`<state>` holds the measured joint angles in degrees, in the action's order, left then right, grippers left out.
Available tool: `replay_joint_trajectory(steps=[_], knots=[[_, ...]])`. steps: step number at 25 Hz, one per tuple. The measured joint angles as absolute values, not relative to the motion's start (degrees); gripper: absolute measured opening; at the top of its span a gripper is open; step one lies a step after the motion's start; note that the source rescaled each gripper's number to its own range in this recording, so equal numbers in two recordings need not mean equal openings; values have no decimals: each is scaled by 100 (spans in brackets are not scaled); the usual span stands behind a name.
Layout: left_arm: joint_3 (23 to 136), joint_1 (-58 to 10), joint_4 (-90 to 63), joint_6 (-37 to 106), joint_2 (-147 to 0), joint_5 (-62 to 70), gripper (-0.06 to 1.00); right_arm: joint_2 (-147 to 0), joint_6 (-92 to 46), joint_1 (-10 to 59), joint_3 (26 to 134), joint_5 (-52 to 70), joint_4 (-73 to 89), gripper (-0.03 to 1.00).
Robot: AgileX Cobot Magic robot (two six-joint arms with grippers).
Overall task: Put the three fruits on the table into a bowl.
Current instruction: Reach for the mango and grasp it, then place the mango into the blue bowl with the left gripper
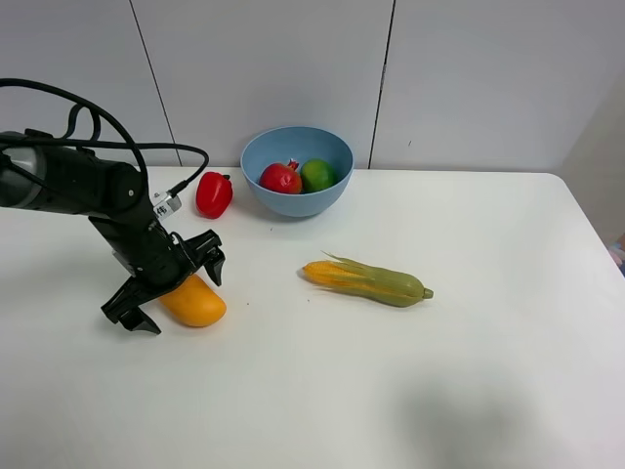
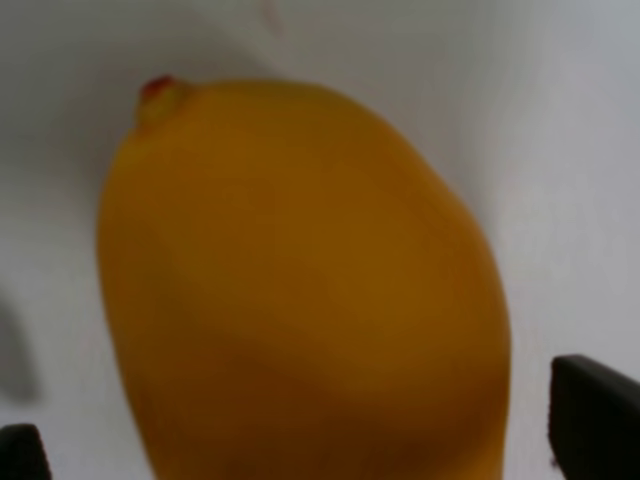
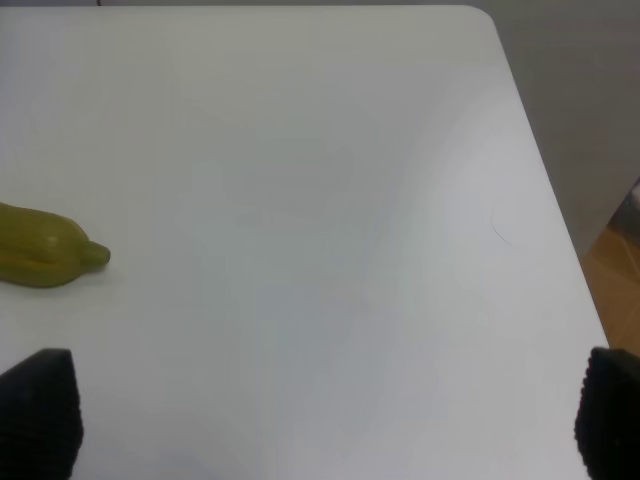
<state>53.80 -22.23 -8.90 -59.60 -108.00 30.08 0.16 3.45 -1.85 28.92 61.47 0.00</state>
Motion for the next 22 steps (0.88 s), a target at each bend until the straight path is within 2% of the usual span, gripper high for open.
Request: replay_joint_trajectory(steps=[10, 11, 12, 13, 14, 15, 19, 22], knots=[[5384, -2223, -913, -5965, -11066, 2963, 99, 16, 345, -185, 2892, 6147, 0, 100], [5384, -2223, -907, -5965, -11065, 2963, 92, 16, 345, -185, 2892, 6147, 0, 100], [5384, -2223, -907, -5965, -11065, 2968, 75, 16, 345, -185, 2892, 6147, 0, 100], [5384, -2223, -907, -5965, -11065, 2989, 54, 16, 345, -185, 2892, 6147, 0, 100], [5384, -2223, -907, -5955, -11065, 3036, 20, 16, 345, -185, 2892, 6147, 0, 100], [5384, -2223, -897, -5938, -11065, 3118, 0, 16, 345, -185, 2892, 6147, 0, 100], [5379, -2223, -669, -5582, -11040, 3298, 2, 16, 345, -185, 2886, 6147, 0, 100], [5368, -2235, -141, -4763, -10797, 3025, 2, 16, 345, -185, 2874, 6147, 0, 100]])
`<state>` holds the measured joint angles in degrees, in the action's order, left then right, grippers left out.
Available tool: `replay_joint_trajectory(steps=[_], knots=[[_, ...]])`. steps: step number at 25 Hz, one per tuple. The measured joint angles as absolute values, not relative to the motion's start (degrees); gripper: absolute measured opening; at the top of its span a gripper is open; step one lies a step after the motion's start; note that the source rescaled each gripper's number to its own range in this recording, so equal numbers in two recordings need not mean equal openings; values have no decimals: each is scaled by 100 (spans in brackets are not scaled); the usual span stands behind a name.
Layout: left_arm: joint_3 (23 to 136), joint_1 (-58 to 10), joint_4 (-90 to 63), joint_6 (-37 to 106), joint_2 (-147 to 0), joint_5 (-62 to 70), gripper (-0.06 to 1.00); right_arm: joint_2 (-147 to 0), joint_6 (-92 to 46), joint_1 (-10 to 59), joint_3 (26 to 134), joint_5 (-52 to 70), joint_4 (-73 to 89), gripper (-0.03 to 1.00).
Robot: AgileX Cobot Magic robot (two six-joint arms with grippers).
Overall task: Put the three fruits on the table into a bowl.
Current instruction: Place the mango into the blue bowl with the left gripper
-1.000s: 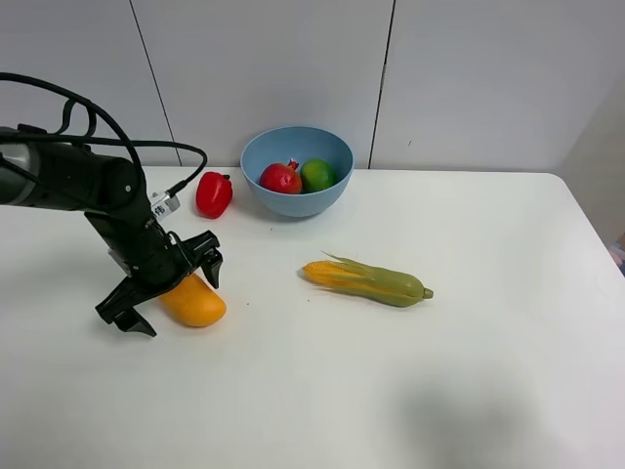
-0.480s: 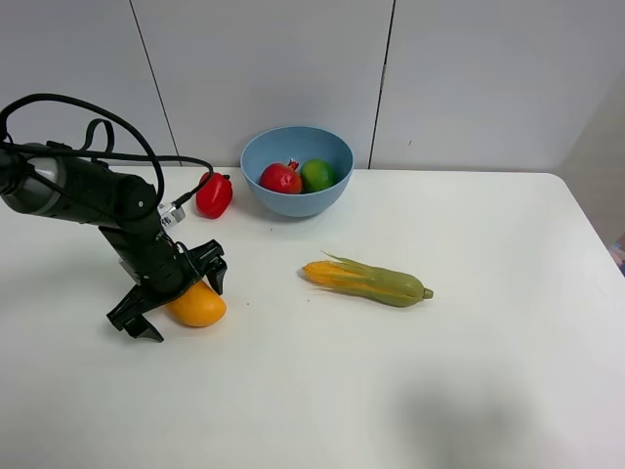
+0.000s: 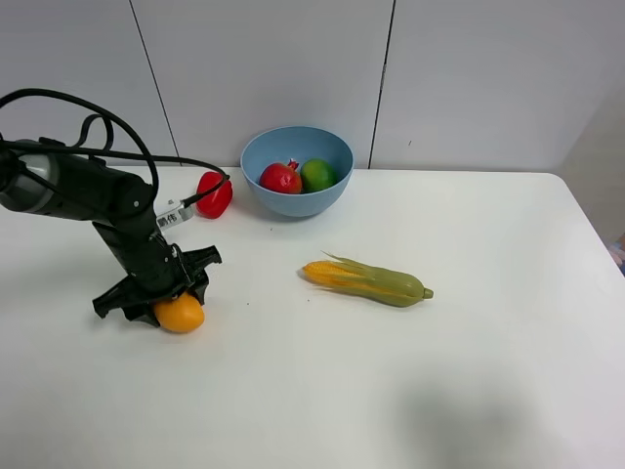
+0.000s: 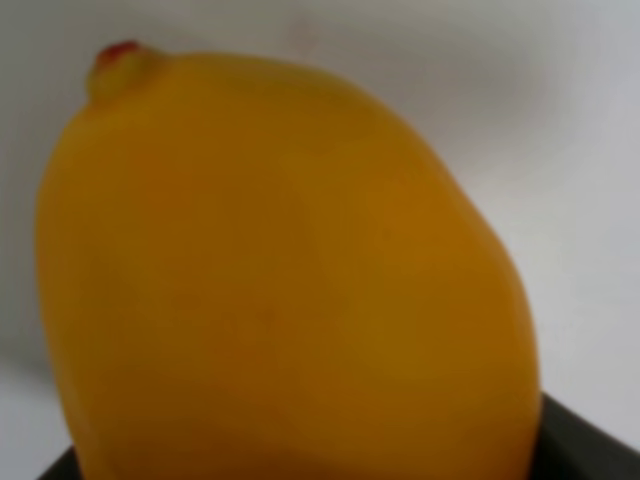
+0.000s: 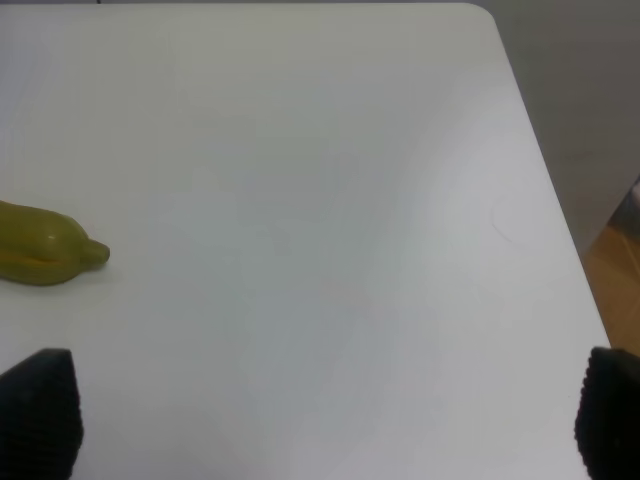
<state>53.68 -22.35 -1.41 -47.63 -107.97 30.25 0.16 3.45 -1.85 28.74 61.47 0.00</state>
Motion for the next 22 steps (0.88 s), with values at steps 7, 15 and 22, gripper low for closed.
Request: replay_joint_trajectory(steps=[7, 15, 22], knots=[[5368, -2632, 1210, -1342, -9192, 2526, 2, 16, 345, -185, 2874, 6147, 0, 100], [6162, -2731, 1378, -209, -8972, 1215, 2, 16, 345, -185, 2874, 6147, 0, 100], [7845, -2731, 1392, -202, -10375, 1118, 2, 16, 345, -185, 2874, 6147, 0, 100]])
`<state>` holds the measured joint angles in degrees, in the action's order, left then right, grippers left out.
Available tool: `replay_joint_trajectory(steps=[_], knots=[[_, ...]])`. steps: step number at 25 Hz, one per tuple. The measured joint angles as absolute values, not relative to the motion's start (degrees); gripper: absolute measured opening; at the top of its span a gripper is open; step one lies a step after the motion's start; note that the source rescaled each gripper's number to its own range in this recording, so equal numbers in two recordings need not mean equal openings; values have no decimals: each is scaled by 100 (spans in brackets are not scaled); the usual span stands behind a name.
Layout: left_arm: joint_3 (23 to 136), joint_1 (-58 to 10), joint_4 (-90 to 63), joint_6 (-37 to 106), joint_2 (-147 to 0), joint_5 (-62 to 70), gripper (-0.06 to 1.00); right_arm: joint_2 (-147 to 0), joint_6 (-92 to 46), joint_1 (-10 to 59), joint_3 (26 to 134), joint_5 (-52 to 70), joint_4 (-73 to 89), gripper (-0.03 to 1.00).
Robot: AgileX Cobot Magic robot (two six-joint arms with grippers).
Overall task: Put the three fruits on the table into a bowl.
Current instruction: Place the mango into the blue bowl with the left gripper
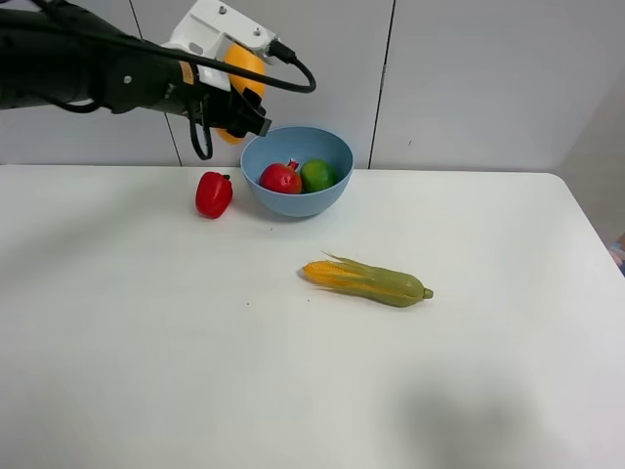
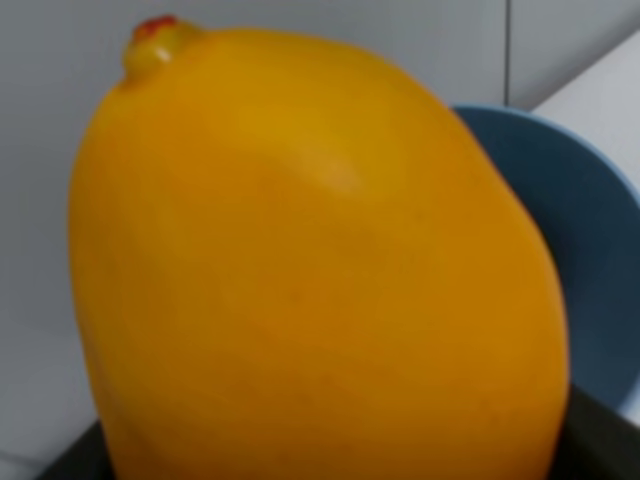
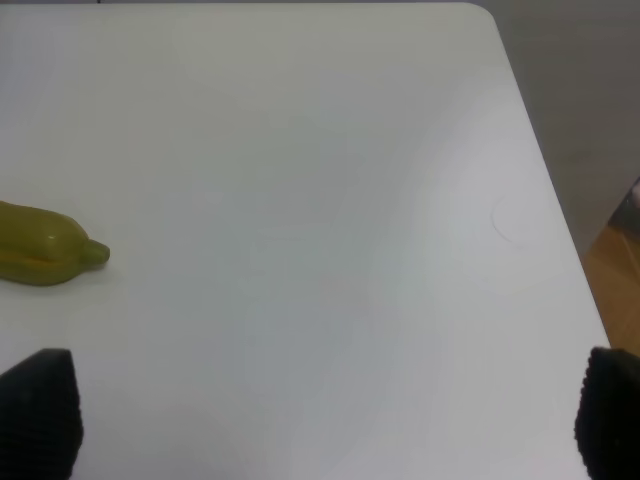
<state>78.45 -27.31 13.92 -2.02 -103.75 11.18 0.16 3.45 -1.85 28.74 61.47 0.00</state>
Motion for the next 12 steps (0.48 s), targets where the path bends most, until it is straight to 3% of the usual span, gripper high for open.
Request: replay_joint_trajectory(steps=[12], knots=[[10138, -2731, 1415, -596, -12698, 1329, 2, 16, 345, -185, 2874, 6147, 0, 100]])
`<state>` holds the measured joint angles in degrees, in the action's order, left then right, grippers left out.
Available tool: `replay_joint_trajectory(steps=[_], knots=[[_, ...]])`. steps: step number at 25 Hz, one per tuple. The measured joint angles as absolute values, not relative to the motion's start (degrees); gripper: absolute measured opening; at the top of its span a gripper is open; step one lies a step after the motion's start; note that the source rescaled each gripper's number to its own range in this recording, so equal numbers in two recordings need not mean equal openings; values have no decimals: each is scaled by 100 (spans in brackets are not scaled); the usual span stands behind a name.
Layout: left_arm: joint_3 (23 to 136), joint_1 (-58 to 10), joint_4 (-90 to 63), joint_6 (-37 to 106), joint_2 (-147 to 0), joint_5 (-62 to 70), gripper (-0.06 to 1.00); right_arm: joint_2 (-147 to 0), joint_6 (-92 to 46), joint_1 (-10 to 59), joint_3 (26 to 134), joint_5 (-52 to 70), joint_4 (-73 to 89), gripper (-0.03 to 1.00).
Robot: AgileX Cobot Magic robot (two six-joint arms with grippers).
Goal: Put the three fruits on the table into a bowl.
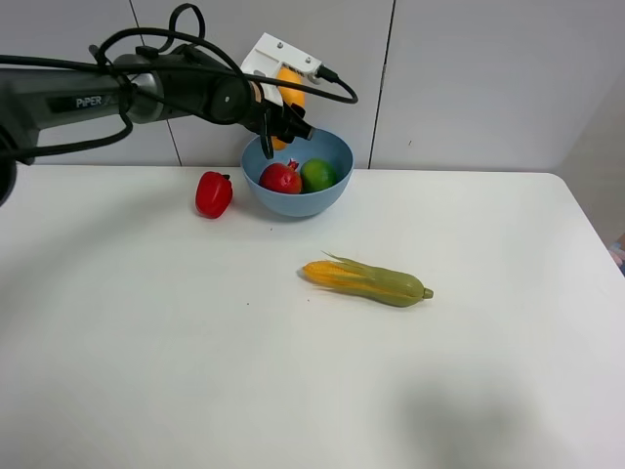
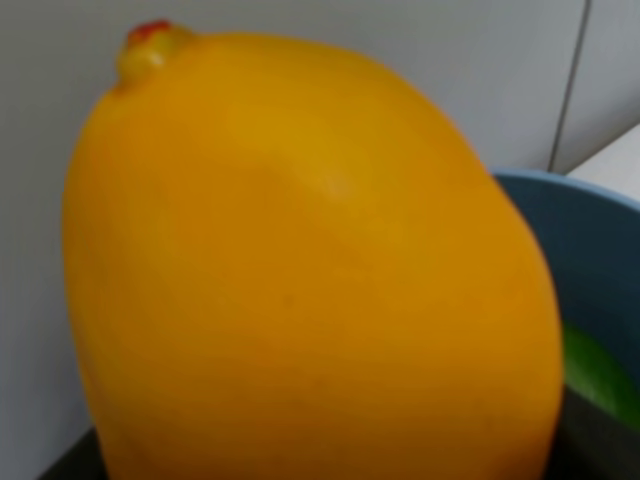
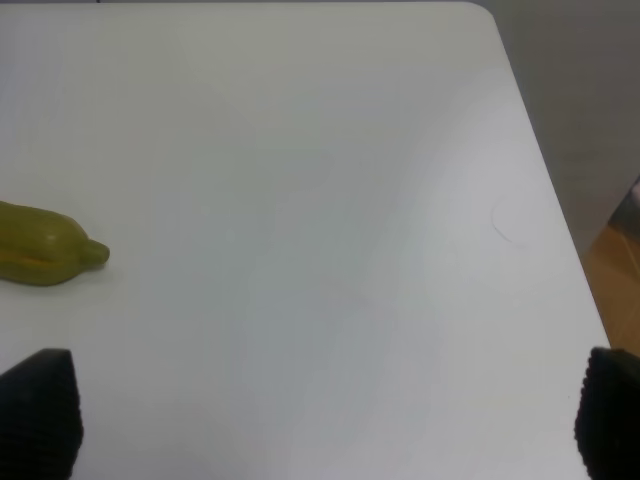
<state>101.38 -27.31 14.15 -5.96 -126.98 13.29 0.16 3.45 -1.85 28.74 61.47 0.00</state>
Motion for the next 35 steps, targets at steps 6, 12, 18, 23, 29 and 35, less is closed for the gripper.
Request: replay_joint_trajectory(steps=[6, 12, 18, 23, 29, 35], knots=[[10503, -2731, 1414, -621, -13224, 1393, 2, 16, 345, -185, 2874, 6147, 0, 100], [10509, -2736, 1414, -961, -13290, 1494, 13, 16, 345, -185, 2874, 6147, -32, 100], [10509, -2906, 1414, -2208, -13024, 1708, 95, 16, 345, -185, 2874, 6147, 0, 100], [10509, -3433, 1576, -2179, -12090, 2956, 98, 16, 345, -185, 2874, 6147, 0, 100], [10559, -3907, 1801, -1237, -10659, 4865, 98, 16, 345, -185, 2874, 6147, 0, 100], [10558, -2537, 1595, -370, -9579, 6113, 98, 16, 345, -185, 2874, 6147, 0, 100]])
